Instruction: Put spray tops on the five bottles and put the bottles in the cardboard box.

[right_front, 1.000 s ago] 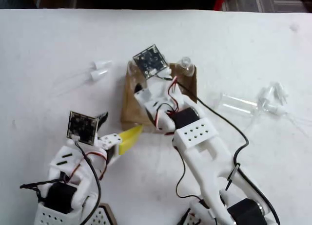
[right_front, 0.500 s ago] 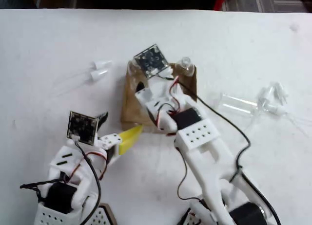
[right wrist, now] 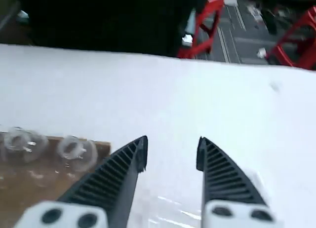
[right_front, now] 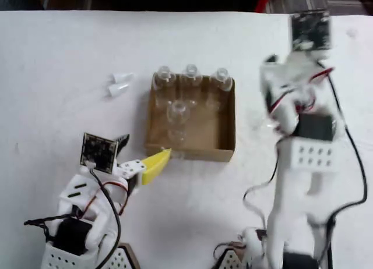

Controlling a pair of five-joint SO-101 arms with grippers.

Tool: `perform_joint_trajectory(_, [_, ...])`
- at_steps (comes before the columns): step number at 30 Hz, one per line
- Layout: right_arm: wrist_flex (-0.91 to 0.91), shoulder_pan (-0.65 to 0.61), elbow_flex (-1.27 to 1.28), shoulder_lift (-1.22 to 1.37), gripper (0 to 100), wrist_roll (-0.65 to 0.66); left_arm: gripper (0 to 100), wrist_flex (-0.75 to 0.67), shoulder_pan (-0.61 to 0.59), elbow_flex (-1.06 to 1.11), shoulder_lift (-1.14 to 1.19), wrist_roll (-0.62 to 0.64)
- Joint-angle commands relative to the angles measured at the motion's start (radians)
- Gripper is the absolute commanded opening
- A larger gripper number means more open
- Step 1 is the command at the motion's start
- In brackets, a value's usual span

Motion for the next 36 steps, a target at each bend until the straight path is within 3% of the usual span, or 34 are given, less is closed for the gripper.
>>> perform_joint_trajectory(1, [0.019,0.156,-0.107,0.214,14.1,0.003,34,-0.011,-0.007,-0.006,-0.007,0.008])
perform_joint_trajectory(12, [0.182,0.36,-0.328,0.668,14.1,-0.353,34,-0.011,-0.001,-0.005,-0.007,-0.029])
perform_joint_trajectory(22, [0.335,0.424,-0.348,0.693,14.4,-0.647,34,-0.012,0.001,-0.005,-0.007,-0.032])
perform_joint_trajectory(29, [0.337,0.455,-0.342,0.713,14.2,-0.97,34,-0.011,0.001,-0.005,-0.007,-0.032])
perform_joint_trajectory(36, [0.323,0.461,-0.348,0.789,14.1,-1.026,34,0.006,0.001,-0.006,-0.007,-0.032])
